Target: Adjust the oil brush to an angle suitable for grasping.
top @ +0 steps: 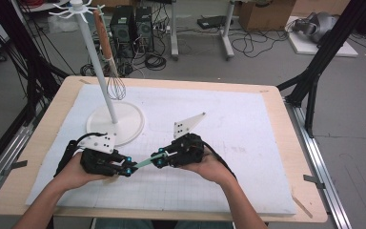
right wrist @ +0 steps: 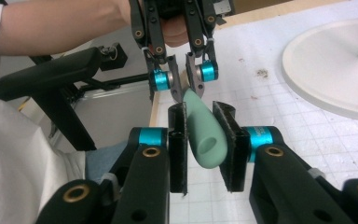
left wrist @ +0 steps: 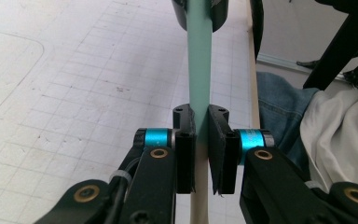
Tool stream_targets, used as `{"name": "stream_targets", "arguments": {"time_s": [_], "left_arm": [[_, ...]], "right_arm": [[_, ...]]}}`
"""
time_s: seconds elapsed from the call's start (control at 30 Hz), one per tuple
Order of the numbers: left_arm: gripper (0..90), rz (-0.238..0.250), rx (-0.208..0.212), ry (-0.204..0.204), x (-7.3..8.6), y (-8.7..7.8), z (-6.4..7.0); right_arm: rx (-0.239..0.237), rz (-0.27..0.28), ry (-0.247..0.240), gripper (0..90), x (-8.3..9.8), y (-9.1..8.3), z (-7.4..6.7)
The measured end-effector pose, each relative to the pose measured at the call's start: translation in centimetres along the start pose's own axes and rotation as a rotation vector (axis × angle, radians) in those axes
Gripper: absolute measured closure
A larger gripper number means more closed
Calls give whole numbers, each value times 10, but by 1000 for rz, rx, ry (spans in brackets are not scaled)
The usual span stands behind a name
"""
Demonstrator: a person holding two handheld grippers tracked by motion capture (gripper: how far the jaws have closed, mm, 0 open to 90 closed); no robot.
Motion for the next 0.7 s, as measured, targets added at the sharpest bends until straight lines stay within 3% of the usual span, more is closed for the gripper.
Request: {"name": "stream_targets", "arguments": {"time_s": [0.13,0.4,0.5,0.6,0.67,0.7], "left_arm": [[837,-26,10,19,1,5,3],[837,-22,46,10,-4,7,5],[837,-47,64,17,-5,6,6],[843,-41,59,25,-5,5,6],[845,-16,54,11,-5,3,5],[845,-15,44,12,-4,2,4]], "right_arm": [[-14,-5,-21,830,0,0,-4],[-18,-3,-65,834,-4,-3,-9],[-18,-12,-71,834,-5,-3,-11],[-30,-16,-80,831,-7,-2,-13],[-31,5,-61,803,-9,-2,-12],[-31,9,-60,736,-9,-2,-12]]}}
Point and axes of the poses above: each handheld gripper's, and its own axes: y roughly forward along the jaws, x roughly out of its underside, z roughly to its right, the point moved 8 cm from there along y, roughly forward along the jaws, and after that the axes turned 8 degrees about y, right-handed, at the moved point
